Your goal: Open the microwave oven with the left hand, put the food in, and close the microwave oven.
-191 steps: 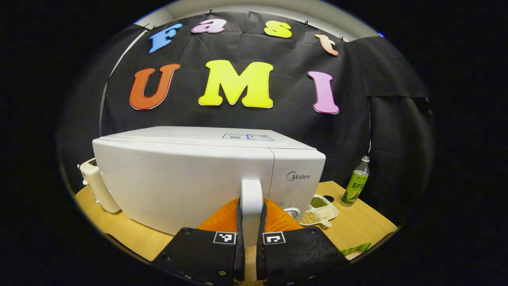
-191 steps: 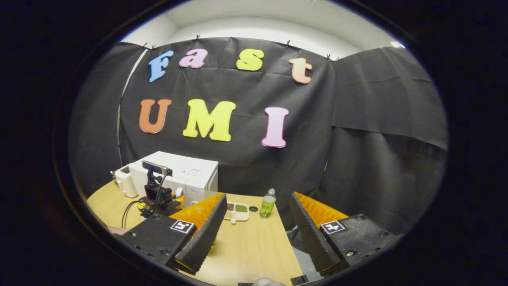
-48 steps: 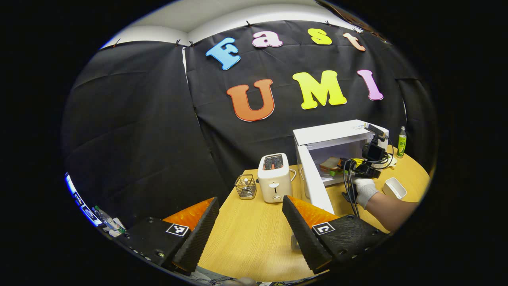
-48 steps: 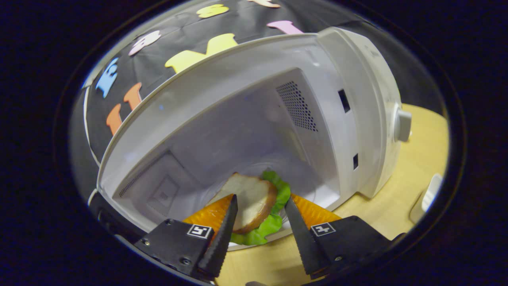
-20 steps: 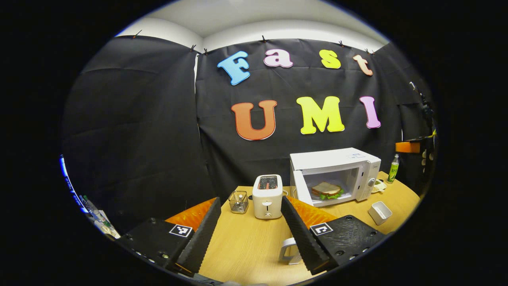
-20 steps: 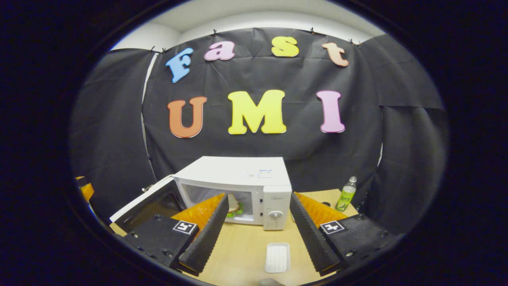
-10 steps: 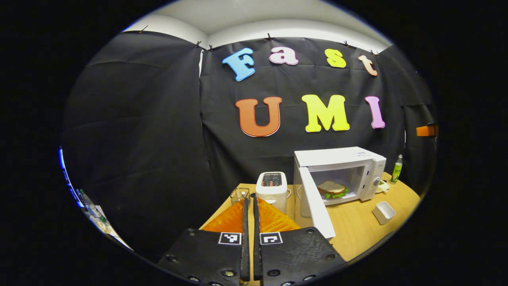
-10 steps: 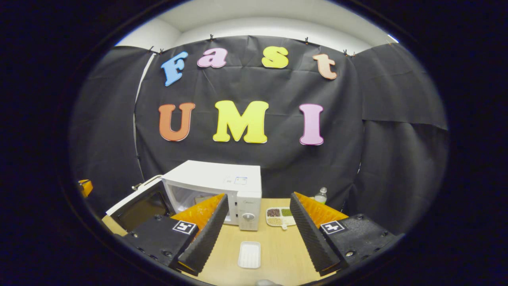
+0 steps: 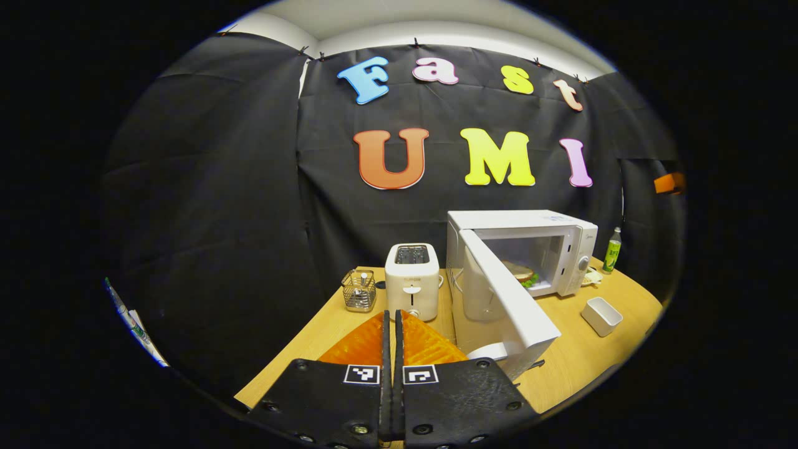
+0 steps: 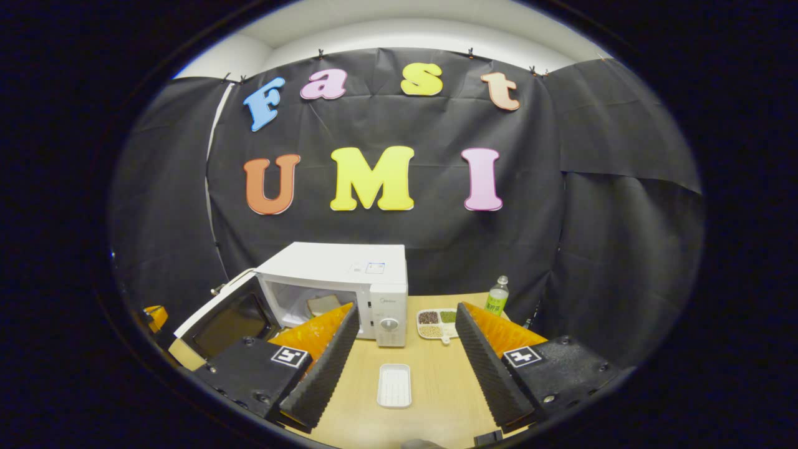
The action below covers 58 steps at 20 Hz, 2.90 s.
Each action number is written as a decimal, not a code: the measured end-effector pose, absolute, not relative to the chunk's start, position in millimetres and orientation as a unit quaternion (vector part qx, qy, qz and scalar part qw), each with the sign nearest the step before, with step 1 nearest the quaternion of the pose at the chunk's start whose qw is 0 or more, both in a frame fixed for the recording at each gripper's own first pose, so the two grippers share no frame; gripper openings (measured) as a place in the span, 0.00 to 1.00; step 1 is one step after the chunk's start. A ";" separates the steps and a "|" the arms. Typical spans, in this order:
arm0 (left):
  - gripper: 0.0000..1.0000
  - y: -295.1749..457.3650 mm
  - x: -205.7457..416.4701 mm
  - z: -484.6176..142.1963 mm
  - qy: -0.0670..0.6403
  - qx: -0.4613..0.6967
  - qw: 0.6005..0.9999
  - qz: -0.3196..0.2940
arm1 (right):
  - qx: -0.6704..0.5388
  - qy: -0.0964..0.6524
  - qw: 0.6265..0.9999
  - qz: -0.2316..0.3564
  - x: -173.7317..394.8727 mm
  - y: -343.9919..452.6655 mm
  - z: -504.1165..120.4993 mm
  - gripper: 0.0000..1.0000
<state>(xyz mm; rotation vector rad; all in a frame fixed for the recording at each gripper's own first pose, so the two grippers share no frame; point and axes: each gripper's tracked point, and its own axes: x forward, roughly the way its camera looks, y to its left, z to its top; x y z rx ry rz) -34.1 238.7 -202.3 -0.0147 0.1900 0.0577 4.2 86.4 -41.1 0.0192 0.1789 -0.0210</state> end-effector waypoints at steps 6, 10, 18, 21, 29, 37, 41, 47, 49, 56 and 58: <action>0.00 216.0 -27.6 -238.7 0.127 0.028 0.991 0.003 | 0.001 0.106 0.994 -0.021 -0.6 71.6 -47.4 0.92; 0.00 197.2 -25.3 -240.6 0.128 0.043 0.991 -0.009 | 0.005 0.110 0.994 -0.022 1.3 65.3 -46.4 0.92; 0.00 131.9 -21.6 -227.4 0.108 0.024 0.992 -0.057 | 0.013 0.116 0.993 -0.025 -6.1 53.2 -43.6 0.92; 0.00 102.3 -18.3 -221.0 0.099 0.021 0.991 -0.083 | 0.019 0.120 0.992 -0.030 -8.8 46.3 -45.6 0.92; 0.00 36.8 -0.8 -213.7 0.092 0.024 0.985 -0.143 | 0.029 0.129 0.990 -0.040 -9.8 27.7 -53.1 0.92; 0.00 -9.3 14.6 -210.7 0.091 0.025 0.980 -0.176 | 0.033 0.133 0.990 -0.042 1.2 17.1 -55.9 0.99; 0.00 -28.4 26.7 -209.5 0.087 0.029 0.978 -0.186 | 0.035 0.134 0.990 -0.037 8.1 9.7 -54.5 0.99; 0.00 -59.3 49.3 -205.7 0.084 0.036 0.976 -0.198 | 0.033 0.133 0.989 -0.047 16.6 -12.5 -58.3 0.92; 0.00 -68.3 57.1 -206.5 0.085 0.037 0.975 -0.202 | 0.033 0.138 0.989 -0.050 18.1 -20.9 -62.1 0.99; 0.00 -101.1 92.7 -205.5 0.081 0.040 0.975 -0.204 | 0.032 0.145 0.987 -0.059 30.6 -49.4 -62.7 0.92; 0.00 -110.3 103.7 -203.0 0.079 0.041 0.975 -0.204 | 0.031 0.147 0.987 -0.060 35.6 -56.9 -63.0 0.92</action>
